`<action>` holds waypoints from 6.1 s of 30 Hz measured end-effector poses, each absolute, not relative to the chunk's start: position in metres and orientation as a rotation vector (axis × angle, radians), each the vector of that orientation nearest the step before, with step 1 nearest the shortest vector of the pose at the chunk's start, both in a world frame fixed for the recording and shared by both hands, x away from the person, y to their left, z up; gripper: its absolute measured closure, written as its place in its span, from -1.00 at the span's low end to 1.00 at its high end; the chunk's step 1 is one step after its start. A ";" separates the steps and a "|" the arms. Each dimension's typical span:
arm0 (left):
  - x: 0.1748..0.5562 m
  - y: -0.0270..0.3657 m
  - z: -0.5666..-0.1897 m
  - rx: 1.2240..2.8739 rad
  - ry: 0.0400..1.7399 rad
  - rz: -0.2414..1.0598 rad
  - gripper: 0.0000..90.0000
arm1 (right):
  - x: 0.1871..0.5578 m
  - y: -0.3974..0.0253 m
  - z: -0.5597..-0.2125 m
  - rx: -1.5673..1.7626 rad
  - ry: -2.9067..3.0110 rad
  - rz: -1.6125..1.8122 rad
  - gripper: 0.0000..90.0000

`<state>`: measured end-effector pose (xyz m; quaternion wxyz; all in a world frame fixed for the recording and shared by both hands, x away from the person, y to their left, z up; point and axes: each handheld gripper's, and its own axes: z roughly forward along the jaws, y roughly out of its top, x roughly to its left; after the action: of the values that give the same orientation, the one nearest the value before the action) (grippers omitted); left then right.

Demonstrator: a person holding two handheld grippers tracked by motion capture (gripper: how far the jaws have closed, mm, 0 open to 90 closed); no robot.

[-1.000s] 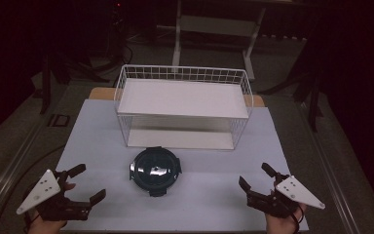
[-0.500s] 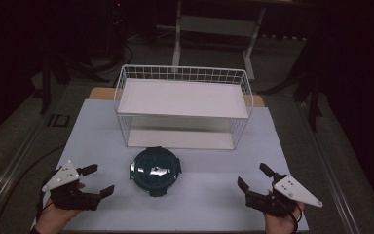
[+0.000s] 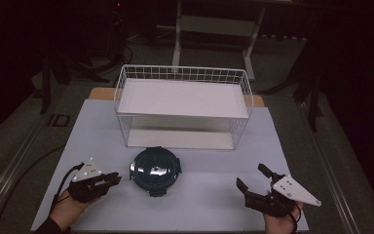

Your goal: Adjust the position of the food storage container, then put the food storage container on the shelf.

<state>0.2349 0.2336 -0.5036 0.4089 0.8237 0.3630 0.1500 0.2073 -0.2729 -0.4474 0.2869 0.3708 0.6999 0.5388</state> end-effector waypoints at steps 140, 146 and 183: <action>0.302 0.122 -0.459 1.917 0.938 -0.012 -0.97 | 0.205 -0.250 -0.441 0.779 1.889 1.512 -0.72; 0.315 0.126 -0.471 1.888 1.044 -0.048 -0.97 | 0.203 -0.248 -0.440 0.782 1.891 1.501 -0.72; 0.341 0.127 -0.516 1.764 1.294 -0.601 0.13 | 0.203 -0.237 -0.445 0.798 1.966 1.458 -0.70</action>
<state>0.3412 0.1268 -0.5161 0.4226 0.7047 0.5169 -0.2400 0.2030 -0.2367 -0.4449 0.2795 0.2976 0.7332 0.5438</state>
